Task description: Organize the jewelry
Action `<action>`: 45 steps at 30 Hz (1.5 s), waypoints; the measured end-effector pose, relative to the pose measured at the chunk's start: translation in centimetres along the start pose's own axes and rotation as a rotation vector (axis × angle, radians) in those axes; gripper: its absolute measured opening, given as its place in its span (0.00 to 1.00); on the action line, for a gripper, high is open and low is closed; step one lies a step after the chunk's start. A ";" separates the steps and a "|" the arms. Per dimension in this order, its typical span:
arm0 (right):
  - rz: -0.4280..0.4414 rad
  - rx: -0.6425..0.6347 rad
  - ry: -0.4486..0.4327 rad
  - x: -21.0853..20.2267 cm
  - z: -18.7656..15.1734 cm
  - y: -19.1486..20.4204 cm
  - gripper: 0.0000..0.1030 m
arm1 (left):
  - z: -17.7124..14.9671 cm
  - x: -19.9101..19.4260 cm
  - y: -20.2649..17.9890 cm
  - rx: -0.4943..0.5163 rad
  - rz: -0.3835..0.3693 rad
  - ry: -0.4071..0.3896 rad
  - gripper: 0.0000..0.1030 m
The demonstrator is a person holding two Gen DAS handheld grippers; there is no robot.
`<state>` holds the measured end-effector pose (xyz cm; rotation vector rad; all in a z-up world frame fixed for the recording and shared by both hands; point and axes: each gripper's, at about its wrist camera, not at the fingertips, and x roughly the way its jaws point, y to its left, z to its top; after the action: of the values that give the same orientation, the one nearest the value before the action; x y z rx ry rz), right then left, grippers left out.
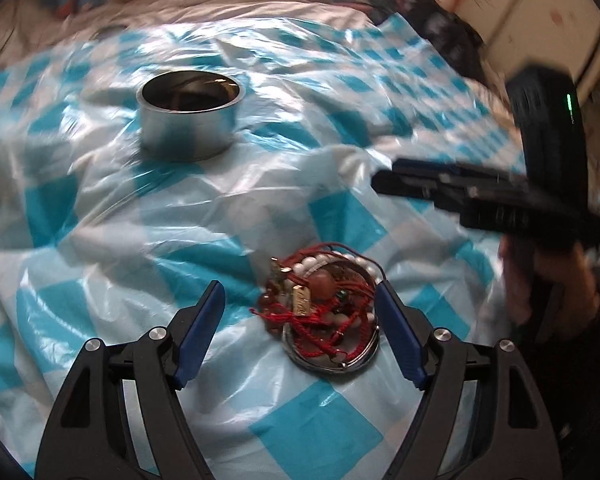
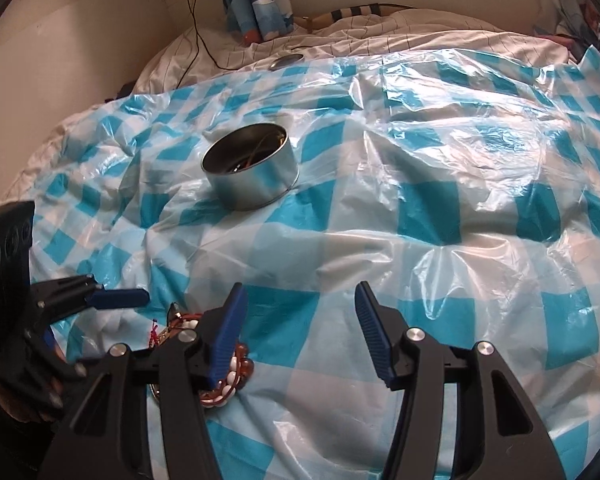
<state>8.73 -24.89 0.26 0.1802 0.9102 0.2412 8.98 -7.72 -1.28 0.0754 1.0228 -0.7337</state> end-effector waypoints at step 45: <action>0.104 -0.265 0.189 3.3 -2.6 5.5 0.29 | -0.2 -0.3 1.2 0.003 -0.052 0.039 0.40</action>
<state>7.90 -18.59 -2.39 -0.0417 1.0473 0.4780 9.46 -6.60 -1.42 0.0661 1.0645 -0.7840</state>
